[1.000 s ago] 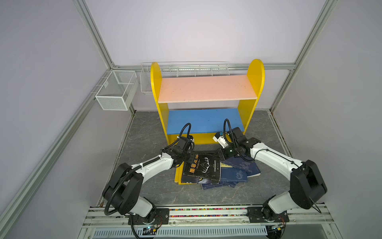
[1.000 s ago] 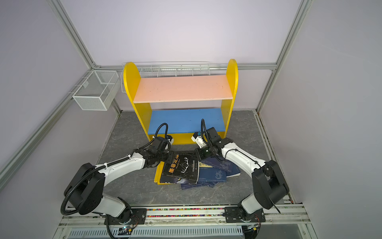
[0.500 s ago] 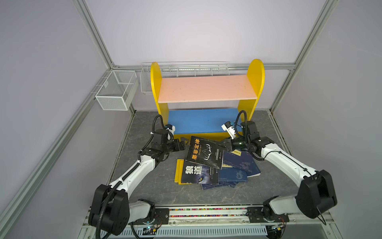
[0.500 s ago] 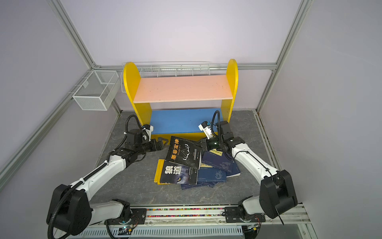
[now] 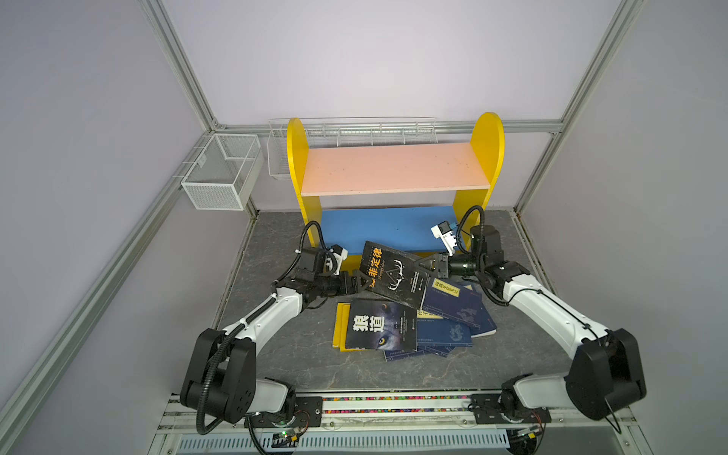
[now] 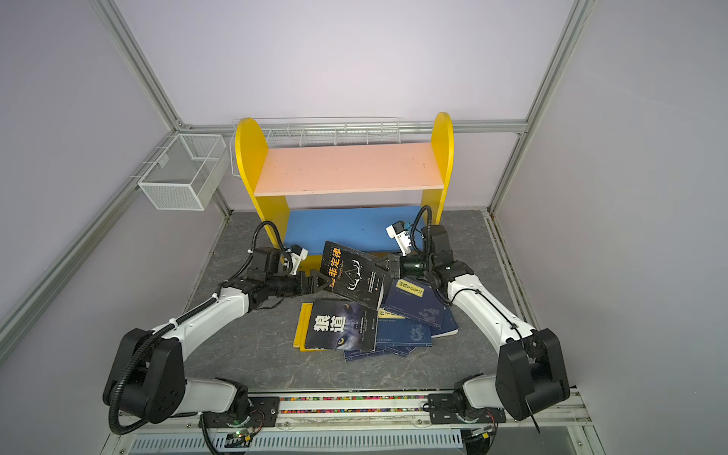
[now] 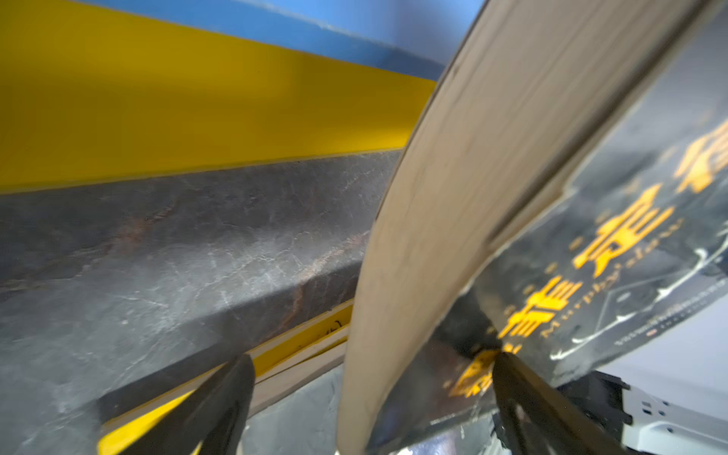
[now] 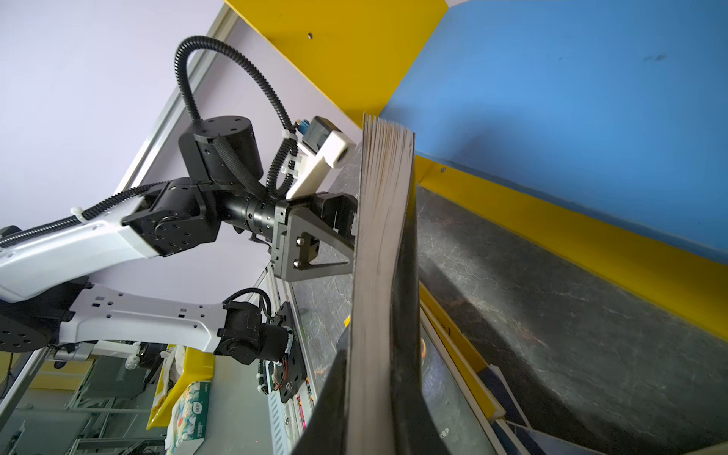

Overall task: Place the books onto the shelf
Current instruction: 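Lift the black book upright with the right gripper while left steadies it, then carry the black book onto the blue shelf while left arm draws back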

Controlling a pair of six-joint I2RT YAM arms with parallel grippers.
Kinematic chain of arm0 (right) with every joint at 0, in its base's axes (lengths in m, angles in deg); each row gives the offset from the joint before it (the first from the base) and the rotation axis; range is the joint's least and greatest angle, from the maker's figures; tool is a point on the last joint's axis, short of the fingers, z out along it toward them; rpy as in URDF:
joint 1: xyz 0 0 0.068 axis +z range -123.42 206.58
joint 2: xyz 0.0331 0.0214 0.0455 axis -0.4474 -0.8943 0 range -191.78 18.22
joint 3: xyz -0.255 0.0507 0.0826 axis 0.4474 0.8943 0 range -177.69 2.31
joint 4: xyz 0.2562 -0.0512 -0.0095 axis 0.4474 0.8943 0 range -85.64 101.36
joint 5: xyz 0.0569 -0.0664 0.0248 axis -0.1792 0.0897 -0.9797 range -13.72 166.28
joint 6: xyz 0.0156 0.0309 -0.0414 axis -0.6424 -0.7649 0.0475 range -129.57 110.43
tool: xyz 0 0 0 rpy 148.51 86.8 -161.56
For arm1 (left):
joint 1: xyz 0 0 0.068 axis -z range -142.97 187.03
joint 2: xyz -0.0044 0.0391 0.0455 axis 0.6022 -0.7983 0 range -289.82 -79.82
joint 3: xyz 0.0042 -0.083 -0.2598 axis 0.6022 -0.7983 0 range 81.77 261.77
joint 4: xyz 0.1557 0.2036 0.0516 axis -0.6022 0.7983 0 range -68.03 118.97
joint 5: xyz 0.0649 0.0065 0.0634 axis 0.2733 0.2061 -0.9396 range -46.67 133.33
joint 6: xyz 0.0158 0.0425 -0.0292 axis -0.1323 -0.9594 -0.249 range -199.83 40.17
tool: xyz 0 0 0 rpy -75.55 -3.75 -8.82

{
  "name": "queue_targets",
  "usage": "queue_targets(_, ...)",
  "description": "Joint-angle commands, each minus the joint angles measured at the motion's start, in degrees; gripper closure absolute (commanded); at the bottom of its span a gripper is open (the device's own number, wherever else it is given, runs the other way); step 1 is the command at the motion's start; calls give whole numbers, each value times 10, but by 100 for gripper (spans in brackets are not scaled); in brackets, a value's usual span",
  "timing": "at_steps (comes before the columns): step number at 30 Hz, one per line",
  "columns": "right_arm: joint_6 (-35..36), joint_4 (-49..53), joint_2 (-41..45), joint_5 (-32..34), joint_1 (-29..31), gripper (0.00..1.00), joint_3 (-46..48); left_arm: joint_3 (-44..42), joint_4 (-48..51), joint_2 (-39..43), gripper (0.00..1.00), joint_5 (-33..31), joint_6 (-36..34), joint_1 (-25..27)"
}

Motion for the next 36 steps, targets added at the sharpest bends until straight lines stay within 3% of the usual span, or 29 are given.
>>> queue_targets(1, -28, -69, 21, -39, -3, 93, 1, 7, -48, -8, 7, 76, 27, 0)
queue_targets(6, -45, -89, 18, -51, -4, 93, 0, 9, -85, -15, 13, 114, 41, -1)
queue_targets(10, -44, -88, 15, -51, -7, 93, 0, 9, -109, -4, 26, 133, 52, -1)
queue_targets(12, -43, -85, 11, -48, -9, 93, -2, 8, -116, 2, 40, 136, 56, 0)
queue_targets(16, -34, -68, -1, -30, -11, 93, -9, 4, -133, 10, 82, 133, 74, -1)
queue_targets(19, -28, -53, -12, -8, -12, 91, -18, -12, -181, 18, 100, 119, 109, -1)
queue_targets(21, -29, -43, -15, 18, -14, 82, -22, -27, -233, 27, 100, 105, 142, -1)
queue_targets(24, -38, -27, -13, 56, -23, 47, -23, -40, -307, 43, 100, 82, 182, -4)
queue_targets(27, -49, -18, 1, 98, -33, 21, -13, -43, -358, 63, 100, 52, 207, -10)
queue_targets(30, -55, -19, 17, 113, -39, 11, 1, -55, -425, 83, 100, 9, 237, -15)
queue_targets(36, -97, -82, 25, 76, -41, 11, 30, -71, -505, 88, 100, -32, 269, -24)
